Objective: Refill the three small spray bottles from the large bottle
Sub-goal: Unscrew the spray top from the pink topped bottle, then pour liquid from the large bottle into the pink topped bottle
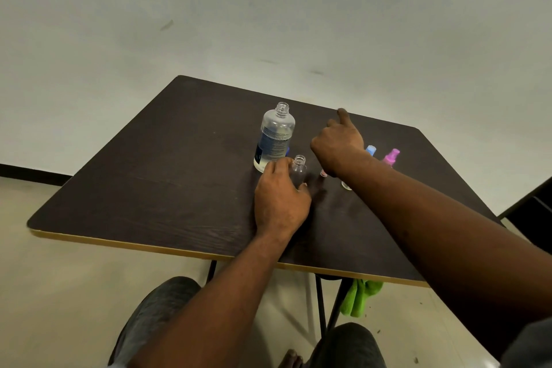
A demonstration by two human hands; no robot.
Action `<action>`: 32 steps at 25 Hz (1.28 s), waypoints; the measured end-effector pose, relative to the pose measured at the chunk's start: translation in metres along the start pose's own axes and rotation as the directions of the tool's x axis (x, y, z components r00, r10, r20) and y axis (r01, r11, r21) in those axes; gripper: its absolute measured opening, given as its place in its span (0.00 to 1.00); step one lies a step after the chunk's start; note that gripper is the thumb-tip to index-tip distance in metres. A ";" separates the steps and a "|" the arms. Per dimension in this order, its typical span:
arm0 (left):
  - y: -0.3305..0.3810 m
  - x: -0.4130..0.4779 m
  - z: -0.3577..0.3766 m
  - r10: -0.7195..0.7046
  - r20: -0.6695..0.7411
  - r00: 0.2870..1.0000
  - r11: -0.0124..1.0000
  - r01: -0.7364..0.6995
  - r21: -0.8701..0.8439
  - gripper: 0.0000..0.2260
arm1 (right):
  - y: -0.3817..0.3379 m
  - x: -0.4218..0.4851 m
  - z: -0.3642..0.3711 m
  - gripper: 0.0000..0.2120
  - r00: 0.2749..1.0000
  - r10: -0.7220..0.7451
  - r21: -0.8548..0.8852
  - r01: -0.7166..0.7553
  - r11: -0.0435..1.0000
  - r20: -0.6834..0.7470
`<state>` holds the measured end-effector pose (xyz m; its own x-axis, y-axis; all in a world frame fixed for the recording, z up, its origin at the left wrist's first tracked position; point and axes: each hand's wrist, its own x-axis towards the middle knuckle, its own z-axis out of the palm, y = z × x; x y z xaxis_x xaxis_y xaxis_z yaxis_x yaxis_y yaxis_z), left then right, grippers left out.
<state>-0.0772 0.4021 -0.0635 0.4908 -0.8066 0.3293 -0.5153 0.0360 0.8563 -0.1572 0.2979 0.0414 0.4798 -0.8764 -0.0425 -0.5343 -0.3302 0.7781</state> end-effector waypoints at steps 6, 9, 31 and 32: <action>0.000 0.000 0.000 -0.009 0.007 1.000 1.000 0.009 0.014 0.23 | 0.025 -0.018 -0.007 0.26 0.922 0.098 0.301 0.021 0.954 -0.374; 0.002 -0.001 -0.002 -0.016 0.006 1.000 1.000 0.016 -0.001 0.22 | 0.014 -0.040 -0.001 0.19 0.742 0.341 0.587 0.086 0.805 -0.577; -0.039 0.058 -0.044 -0.061 -0.017 0.998 0.986 0.058 -0.159 0.42 | -0.095 -0.077 0.057 0.17 0.863 0.505 0.930 0.169 -0.325 0.020; -0.038 0.063 -0.038 -0.034 0.011 0.999 0.988 0.035 -0.153 0.42 | -0.095 -0.076 0.058 0.19 0.860 0.509 0.927 0.168 -0.335 0.028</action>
<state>-0.0001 0.3723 -0.0597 0.5002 -0.8139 0.2956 -0.3839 0.0976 0.9182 -0.1836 0.3753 -0.0654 0.1215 -0.9317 0.3423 -0.3858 -0.3621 -0.8486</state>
